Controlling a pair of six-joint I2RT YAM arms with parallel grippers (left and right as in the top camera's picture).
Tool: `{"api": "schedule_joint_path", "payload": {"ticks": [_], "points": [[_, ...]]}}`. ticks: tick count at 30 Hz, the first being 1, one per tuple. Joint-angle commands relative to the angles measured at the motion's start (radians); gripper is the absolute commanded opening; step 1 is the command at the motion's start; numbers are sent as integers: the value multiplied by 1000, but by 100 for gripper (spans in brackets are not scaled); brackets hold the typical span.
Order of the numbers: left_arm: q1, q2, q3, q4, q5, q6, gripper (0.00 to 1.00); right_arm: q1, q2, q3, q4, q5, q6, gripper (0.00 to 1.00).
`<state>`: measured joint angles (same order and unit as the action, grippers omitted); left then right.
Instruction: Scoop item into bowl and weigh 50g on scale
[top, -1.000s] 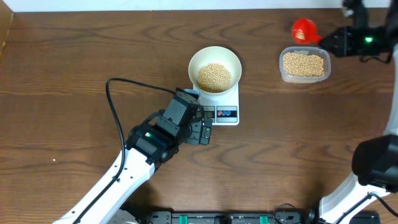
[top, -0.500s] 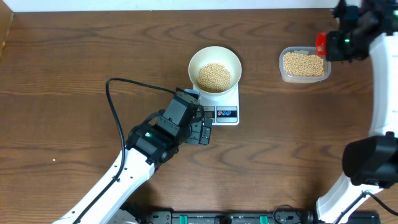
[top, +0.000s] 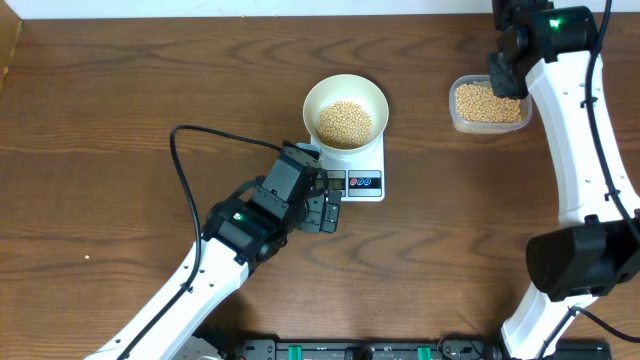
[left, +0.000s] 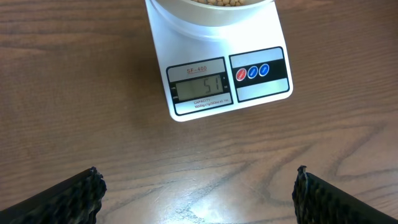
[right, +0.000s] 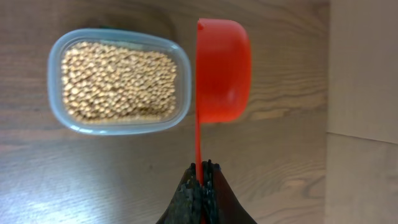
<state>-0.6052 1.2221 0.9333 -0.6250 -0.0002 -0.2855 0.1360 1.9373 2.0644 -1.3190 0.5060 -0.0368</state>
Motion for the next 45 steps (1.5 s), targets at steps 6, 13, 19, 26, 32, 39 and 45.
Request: {"api": "schedule_joint_path", "payload": {"ticks": [6,13,19,26,32,39,45], "points": [[0,-1,-8,-3,-12,-1,98,6,8,17,103,-458,-97,1],[0,-1,-8,-3,-12,-1,98,61,11,22,241,-890,-141,1],[0,-1,-8,-3,-12,-1,98,135,55,16,226,-999,-202,1],[0,-1,-8,-3,-12,-1,98,187,127,16,189,-914,-230,1],[0,-1,-8,-3,-12,-1,98,232,151,16,221,-763,-235,1],[0,-1,-8,-3,-12,-1,99,271,177,16,235,-692,-241,1],[0,-1,-8,-3,-12,-1,98,291,195,16,237,-611,-241,1]]}}
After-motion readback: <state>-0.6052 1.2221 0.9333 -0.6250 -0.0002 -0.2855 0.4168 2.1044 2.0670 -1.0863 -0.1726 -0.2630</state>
